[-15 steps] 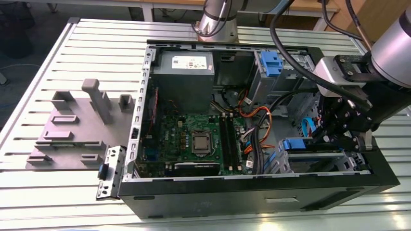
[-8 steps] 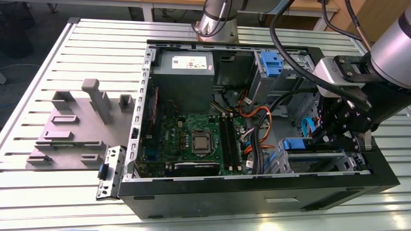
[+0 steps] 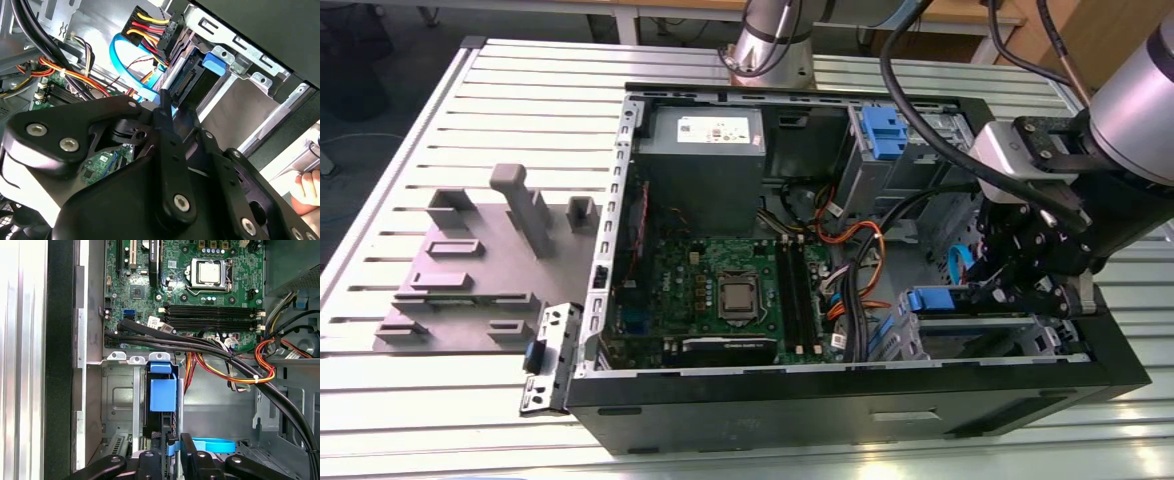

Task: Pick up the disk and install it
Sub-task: 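Insert the first disk wire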

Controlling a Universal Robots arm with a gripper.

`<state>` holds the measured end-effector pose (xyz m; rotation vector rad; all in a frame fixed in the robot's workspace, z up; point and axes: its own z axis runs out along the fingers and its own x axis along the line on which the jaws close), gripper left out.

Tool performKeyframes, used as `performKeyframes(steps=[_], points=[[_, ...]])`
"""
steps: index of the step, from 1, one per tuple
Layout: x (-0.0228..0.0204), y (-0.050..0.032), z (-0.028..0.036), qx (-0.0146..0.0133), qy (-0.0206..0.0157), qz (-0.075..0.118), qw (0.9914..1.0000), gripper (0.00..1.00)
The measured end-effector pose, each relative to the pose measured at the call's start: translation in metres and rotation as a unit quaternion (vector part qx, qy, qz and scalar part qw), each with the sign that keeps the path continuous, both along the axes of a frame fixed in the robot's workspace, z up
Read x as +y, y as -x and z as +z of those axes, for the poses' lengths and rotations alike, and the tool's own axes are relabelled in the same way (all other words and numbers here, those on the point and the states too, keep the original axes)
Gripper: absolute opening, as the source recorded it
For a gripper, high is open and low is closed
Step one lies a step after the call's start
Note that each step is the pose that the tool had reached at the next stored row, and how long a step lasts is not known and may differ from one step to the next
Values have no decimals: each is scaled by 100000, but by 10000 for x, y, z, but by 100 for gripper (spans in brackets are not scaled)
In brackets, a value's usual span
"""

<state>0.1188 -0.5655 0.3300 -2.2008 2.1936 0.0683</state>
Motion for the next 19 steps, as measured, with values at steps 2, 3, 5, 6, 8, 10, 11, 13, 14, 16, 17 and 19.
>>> performKeyframes(steps=[2, 3, 5, 6, 8, 10, 11, 13, 14, 16, 17, 19], points=[[0, 0, 0, 0, 2, -3, 100000, 30], [0, 0, 0, 0, 6, -2, 100000, 30], [0, 0, 14, -1, 6, -2, 100000, 30], [0, 0, 30, -1, 3, -3, 100000, 30], [0, 0, 66, 0, -1, -2, 100000, 30], [0, 0, 109, 0, 4, -1, 100000, 30], [0, 0, 133, -2, 1, -3, 100000, 30], [0, 0, 177, -1, 1, -3, 100000, 30], [0, 0, 194, 0, 5, -3, 100000, 30], [0, 0, 218, -1, 0, -2, 100000, 30], [0, 0, 218, -1, -11, -4, 100000, 30], [1, -5, 218, 2, -5, 1, 100000, 30]])
